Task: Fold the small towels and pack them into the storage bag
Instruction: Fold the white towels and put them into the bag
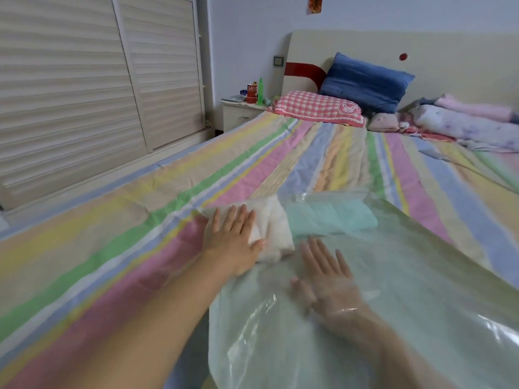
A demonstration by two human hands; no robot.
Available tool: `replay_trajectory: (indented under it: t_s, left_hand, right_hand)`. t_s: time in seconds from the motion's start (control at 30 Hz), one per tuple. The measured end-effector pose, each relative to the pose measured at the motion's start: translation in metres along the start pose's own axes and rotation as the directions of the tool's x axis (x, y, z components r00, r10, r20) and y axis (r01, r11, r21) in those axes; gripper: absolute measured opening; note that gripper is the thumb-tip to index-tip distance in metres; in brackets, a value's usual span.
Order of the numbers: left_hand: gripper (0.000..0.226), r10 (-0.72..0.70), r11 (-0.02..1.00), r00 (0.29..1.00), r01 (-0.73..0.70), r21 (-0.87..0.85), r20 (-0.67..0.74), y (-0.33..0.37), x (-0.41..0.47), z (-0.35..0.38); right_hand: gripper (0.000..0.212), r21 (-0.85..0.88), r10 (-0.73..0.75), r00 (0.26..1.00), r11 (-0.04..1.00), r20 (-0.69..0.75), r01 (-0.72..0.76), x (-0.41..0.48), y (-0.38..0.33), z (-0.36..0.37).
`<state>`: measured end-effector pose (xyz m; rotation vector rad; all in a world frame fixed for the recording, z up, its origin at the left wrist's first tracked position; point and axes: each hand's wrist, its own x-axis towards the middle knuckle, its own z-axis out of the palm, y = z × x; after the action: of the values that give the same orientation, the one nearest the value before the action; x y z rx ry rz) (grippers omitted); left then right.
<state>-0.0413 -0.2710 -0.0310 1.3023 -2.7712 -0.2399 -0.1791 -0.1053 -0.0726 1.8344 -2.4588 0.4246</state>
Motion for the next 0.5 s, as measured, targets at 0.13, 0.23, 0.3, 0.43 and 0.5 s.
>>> replay_trajectory:
  t_s: [0.13,0.23,0.3,0.43,0.5]
  left_hand:
    - [0.066,-0.005,0.996,0.996,-0.003,-0.085,-0.094,0.058,-0.038,-0.018]
    - [0.061,0.186,0.959,0.974,-0.208,-0.192,-0.129,0.13,-0.09,-0.025]
    - [0.057,0.318,0.897,0.941,-0.337,-0.286,-0.114,0.18,-0.129,-0.024]
    - [0.054,0.533,0.757,0.841,-0.521,-0.394,-0.087,0.271,-0.195,-0.016]
    - [0.053,0.605,0.701,0.794,-0.564,-0.436,-0.055,0.307,-0.218,-0.007]
  right_hand:
    - [0.102,-0.167,0.084,0.995,0.983,0.053,-0.074,-0.086,0.041,-0.03]
    - [0.072,-0.214,0.203,0.976,0.959,0.076,-0.183,-0.158,0.059,-0.051]
    - [0.076,-0.192,0.239,0.968,0.956,0.075,-0.221,-0.209,0.064,-0.07]
    - [0.085,-0.141,0.375,0.923,0.921,0.082,-0.362,-0.296,0.084,-0.081]
    - [0.069,-0.077,0.416,0.907,0.908,0.07,-0.411,-0.341,0.099,-0.08]
